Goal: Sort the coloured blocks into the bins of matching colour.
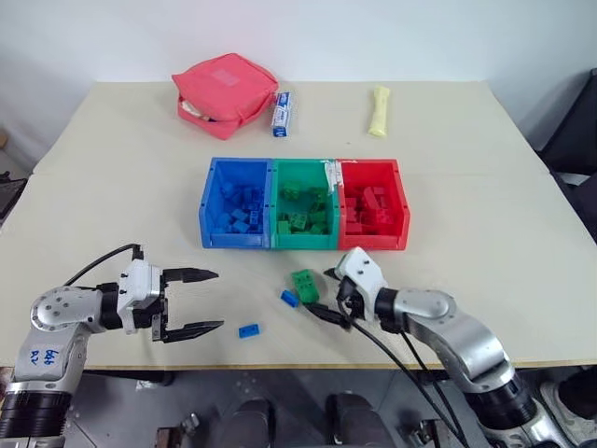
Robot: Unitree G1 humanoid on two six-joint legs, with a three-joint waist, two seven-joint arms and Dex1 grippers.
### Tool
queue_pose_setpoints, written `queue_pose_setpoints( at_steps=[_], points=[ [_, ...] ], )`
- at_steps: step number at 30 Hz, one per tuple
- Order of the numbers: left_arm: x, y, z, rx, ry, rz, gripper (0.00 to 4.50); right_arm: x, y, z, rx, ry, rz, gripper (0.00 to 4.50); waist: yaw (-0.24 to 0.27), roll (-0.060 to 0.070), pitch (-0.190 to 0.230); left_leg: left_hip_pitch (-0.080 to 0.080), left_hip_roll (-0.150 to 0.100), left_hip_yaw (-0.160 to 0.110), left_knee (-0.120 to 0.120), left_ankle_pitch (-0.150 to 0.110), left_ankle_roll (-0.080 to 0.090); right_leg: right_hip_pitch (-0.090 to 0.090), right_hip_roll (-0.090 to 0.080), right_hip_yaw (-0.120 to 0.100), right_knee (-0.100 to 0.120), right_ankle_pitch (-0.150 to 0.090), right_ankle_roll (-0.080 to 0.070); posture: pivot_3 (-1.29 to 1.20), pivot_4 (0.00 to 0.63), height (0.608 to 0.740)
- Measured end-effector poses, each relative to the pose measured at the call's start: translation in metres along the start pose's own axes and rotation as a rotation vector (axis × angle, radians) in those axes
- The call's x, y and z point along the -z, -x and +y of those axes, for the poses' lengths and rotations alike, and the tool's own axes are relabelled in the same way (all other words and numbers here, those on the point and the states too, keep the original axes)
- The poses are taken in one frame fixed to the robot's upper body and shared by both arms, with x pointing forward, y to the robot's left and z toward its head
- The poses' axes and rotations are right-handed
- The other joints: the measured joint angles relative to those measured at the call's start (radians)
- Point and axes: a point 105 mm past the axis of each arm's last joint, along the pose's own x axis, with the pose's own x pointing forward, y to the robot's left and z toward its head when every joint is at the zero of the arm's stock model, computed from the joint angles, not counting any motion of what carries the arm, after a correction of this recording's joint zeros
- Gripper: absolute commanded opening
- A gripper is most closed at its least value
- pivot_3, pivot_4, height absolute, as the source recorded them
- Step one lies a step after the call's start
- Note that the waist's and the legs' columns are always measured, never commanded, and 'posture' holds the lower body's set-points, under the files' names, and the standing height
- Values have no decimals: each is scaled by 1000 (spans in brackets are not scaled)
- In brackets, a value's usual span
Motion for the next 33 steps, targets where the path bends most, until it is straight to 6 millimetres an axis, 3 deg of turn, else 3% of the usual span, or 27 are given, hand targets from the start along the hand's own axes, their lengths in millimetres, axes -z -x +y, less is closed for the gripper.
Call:
queue_pose_setpoints(
  at_steps=[4,12,24,27,32,33],
  points=[
    [-3,2,-4,-13,7,-1,4500,0,-5,3,23,-10,6,3611,-2,0,0,1,0,0,-1,0,0,0,0,0,0,0,0,0,150,740],
    [-4,3,-3,-22,11,2,4500,1,1,1,20,-5,30,3611,-1,0,0,1,0,0,-1,-1,1,0,0,0,0,0,0,0,150,740],
    [-7,1,2,-30,1,-11,4500,-9,-19,-4,88,-51,42,3611,-3,-1,-1,2,0,0,-1,-1,1,1,0,0,1,0,0,0,150,740],
    [-7,1,2,-30,2,-11,4500,-8,-17,-4,99,-14,54,3047,-3,-1,-1,2,0,0,-1,-1,2,0,0,0,1,0,-1,0,150,740],
    [-7,0,5,-40,1,-20,4500,-5,-7,-12,114,30,64,1439,0,-1,-1,2,-1,0,-1,-1,1,1,0,0,0,0,0,0,150,740],
    [-8,-2,6,-44,-2,-27,4500,-4,-6,-12,106,31,64,1428,0,-1,-1,1,-1,0,-1,-1,1,1,-1,0,0,0,0,0,150,740]
  ],
)
